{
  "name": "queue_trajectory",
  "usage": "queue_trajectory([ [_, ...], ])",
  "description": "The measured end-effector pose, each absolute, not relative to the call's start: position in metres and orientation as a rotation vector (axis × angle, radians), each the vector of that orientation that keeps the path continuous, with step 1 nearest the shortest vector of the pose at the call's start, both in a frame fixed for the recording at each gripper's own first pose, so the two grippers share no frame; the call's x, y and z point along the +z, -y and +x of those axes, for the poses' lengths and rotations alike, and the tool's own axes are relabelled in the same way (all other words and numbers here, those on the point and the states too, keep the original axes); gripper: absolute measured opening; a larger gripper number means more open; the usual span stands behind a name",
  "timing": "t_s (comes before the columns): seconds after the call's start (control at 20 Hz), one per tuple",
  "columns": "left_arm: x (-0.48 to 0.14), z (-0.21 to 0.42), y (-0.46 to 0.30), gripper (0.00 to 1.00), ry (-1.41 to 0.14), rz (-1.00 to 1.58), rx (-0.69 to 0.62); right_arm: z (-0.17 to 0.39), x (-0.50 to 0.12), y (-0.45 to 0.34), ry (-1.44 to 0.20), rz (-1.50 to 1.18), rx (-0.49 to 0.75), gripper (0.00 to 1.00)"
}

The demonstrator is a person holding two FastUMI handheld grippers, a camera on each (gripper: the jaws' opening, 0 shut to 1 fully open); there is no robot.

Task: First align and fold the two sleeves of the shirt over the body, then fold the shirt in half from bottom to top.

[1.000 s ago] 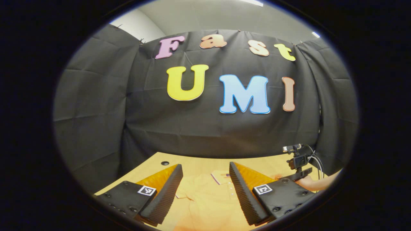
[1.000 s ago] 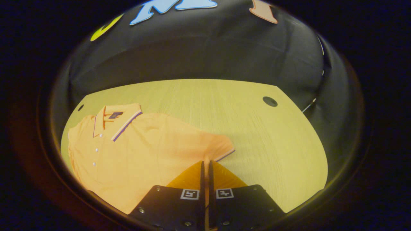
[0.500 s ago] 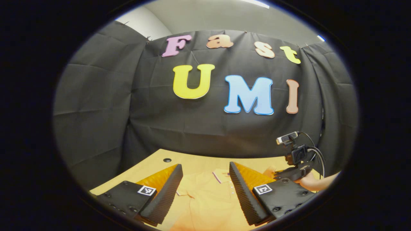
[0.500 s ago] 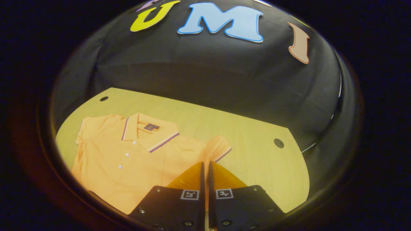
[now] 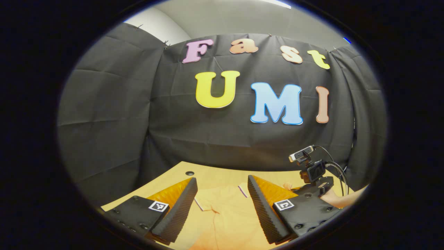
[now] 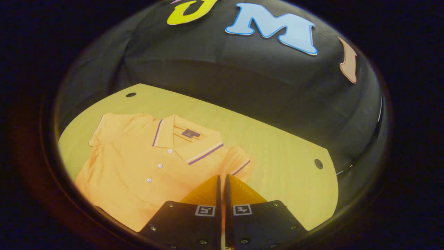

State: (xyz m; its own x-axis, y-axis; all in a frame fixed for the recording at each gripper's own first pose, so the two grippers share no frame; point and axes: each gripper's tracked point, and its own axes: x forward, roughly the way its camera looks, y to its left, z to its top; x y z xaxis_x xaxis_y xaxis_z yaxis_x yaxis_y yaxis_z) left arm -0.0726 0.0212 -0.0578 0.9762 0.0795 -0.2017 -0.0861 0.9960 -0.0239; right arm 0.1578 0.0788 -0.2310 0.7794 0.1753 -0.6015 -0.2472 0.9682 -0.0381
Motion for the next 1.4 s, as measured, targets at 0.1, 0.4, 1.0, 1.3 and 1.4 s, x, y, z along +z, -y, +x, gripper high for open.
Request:
queue_trajectory([
  [0.1, -0.061, -0.074, -0.025, 0.94, -0.207, -0.034, 0.093, 0.156, -0.24, -0.089, -0.663, -0.096, 0.259, 0.06],
  [0.4, -0.065, -0.066, -0.032, 0.94, -0.208, -0.045, 0.094, 0.154, -0.239, -0.097, -0.685, -0.037, 0.272, 0.11],
  [1.0, -0.096, -0.024, -0.024, 0.94, -0.238, -0.076, -0.004, 0.129, -0.175, -0.084, -0.572, 0.068, 0.217, 0.89],
  [1.3, -0.139, 0.014, -0.042, 0.94, -0.286, -0.134, -0.004, 0.085, -0.111, -0.07, -0.467, 0.118, 0.17, 0.95],
  [1.4, -0.157, 0.025, -0.055, 0.94, -0.309, -0.136, 0.024, 0.068, -0.095, -0.068, -0.438, 0.147, 0.161, 0.95],
])
